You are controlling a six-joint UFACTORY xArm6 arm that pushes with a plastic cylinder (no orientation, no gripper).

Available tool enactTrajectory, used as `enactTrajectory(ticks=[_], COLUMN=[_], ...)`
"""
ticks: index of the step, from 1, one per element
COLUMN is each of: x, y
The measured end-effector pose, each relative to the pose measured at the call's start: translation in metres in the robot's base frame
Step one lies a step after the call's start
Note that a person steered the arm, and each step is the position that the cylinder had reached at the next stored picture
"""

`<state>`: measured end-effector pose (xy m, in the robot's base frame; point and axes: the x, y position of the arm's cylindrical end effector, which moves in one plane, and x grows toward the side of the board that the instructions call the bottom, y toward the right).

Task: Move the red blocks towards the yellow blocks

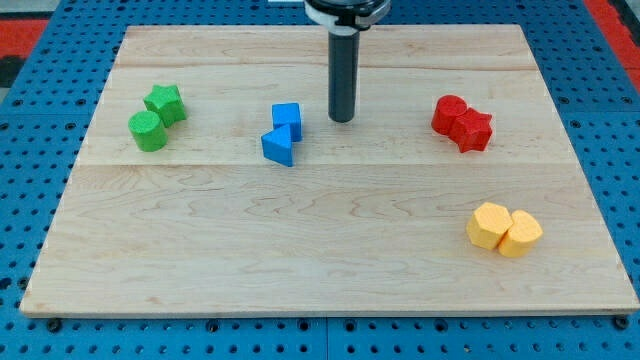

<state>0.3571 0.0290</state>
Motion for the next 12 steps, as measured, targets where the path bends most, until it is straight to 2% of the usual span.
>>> enactTrajectory(ticks=[1, 3, 5, 6, 7, 8, 9, 10, 11, 12], x=[-0.020, -0.020, 0.033, 0.033, 0.053, 0.045, 0.044, 0.065, 0.098, 0.112], y=[0.034, 0.111, 0.136, 0.157, 0.160, 0.169, 0.222, 0.241, 0.193, 0.160])
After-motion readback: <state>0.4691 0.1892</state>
